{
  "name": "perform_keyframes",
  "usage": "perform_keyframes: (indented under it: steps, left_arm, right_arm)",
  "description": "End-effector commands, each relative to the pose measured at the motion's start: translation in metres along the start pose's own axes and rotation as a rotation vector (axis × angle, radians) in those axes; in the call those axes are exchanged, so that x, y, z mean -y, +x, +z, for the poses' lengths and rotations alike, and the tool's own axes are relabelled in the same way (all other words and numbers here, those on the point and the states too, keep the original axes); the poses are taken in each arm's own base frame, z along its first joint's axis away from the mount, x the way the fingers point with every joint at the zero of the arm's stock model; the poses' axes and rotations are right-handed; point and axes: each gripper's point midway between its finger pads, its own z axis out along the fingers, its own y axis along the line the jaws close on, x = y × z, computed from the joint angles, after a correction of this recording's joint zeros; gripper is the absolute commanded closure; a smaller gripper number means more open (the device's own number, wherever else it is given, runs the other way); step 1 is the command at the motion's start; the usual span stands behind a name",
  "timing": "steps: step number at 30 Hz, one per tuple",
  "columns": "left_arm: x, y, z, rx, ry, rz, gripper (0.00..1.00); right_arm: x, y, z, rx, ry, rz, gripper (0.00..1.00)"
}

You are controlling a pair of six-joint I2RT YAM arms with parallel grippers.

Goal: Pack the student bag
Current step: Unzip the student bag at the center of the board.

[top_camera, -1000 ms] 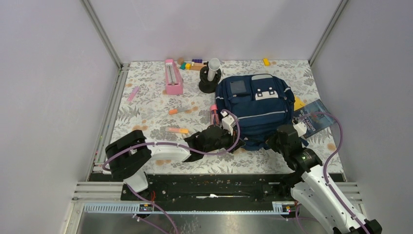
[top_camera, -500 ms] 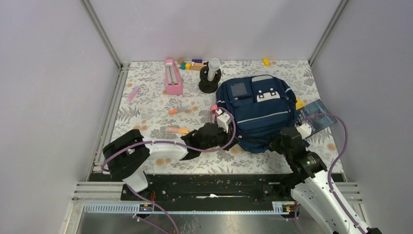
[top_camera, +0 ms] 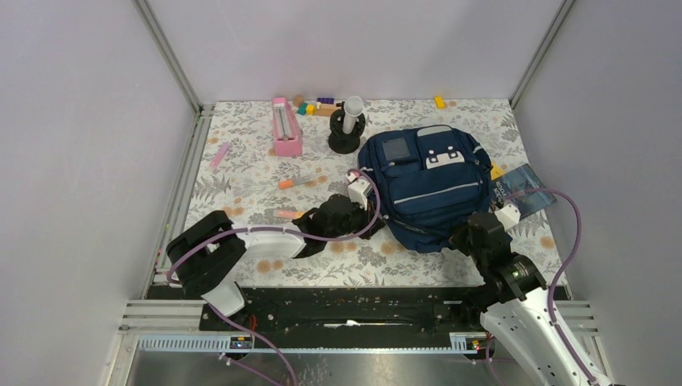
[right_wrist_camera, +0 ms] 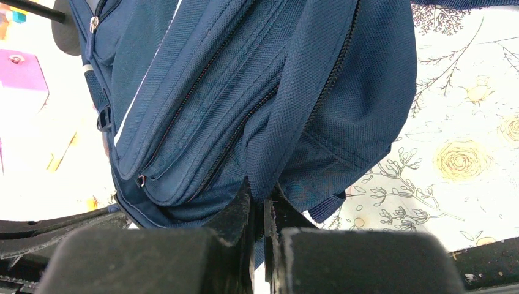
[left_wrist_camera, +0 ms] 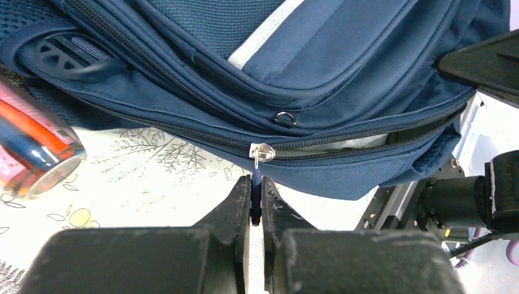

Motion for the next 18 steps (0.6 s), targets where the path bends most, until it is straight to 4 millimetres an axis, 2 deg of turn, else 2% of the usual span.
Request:
perform_keyframes:
  steps: [1,8,18]
  left_arm:
    - [-0.008,-0.027,-0.003,0.064,-0.022,-0.011,1.0]
    - [-0.033,-0.036,-0.003,0.061,-0.076,-0.032,1.0]
    - [-0.046,-0.052,0.005,0.061,-0.083,-0.026,1.0]
  right_arm:
    - [-0.007,-0.036,-0.014,0.128,-0.008,0.012,1.0]
    - [-0.005,-0.04,-0.02,0.14,-0.012,0.005,1.0]
    - [-0.006,-0.04,-0.024,0.146,-0.033,0.0,1.0]
